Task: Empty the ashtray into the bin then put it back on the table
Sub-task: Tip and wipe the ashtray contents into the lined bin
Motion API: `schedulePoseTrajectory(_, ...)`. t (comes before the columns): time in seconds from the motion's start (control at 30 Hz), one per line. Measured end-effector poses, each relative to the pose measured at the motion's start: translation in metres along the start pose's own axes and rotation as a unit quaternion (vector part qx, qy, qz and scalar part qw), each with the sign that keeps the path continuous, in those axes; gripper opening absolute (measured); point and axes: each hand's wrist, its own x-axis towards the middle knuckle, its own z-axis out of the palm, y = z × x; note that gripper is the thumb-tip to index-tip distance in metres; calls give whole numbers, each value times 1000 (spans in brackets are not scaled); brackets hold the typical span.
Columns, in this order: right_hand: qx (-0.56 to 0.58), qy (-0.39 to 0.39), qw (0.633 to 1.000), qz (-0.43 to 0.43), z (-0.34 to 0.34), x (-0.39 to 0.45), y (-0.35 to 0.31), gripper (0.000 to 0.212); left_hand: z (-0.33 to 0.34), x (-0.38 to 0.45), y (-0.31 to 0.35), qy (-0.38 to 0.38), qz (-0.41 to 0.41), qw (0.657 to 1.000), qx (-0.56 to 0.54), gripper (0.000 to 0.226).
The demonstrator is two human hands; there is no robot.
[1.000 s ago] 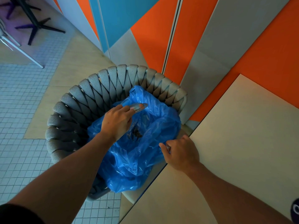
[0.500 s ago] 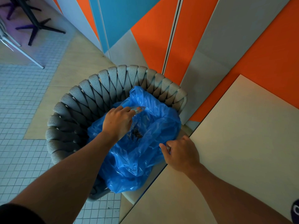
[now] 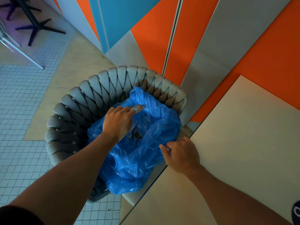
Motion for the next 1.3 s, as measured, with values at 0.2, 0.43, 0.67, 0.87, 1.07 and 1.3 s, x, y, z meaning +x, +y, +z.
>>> schedulePoseTrajectory(0.2, 4, 1, 1000, -1, -2, 0, -1, 53, -1, 1, 1, 15, 5, 1000, -8, 7)
schedulePoseTrajectory(0.43, 2, 5, 1000, -5, -2, 0, -1, 53, 7, 10, 1, 52, -263, 927, -261, 16)
schedulePoseTrajectory(0.67, -2, 5, 1000, 0, -1, 0, 0, 52, 13, 18, -12, 38, -442, 801, -403, 10)
schedulePoseTrajectory(0.87, 2, 4, 1000, -4, 1, 1, 0, 52, 16, 14, -17, 18, -496, 667, -556, 12)
schedulePoseTrajectory(1.07, -1, -7, 1000, -2, 3, 1, 1, 53, 18, 14, -16, 17, -474, 637, -608, 13)
schedulePoseTrajectory(1.3, -2, -5, 1000, 0, 2, 1, 2, 54, 3, 11, -10, 100, -142, 970, -171, 12)
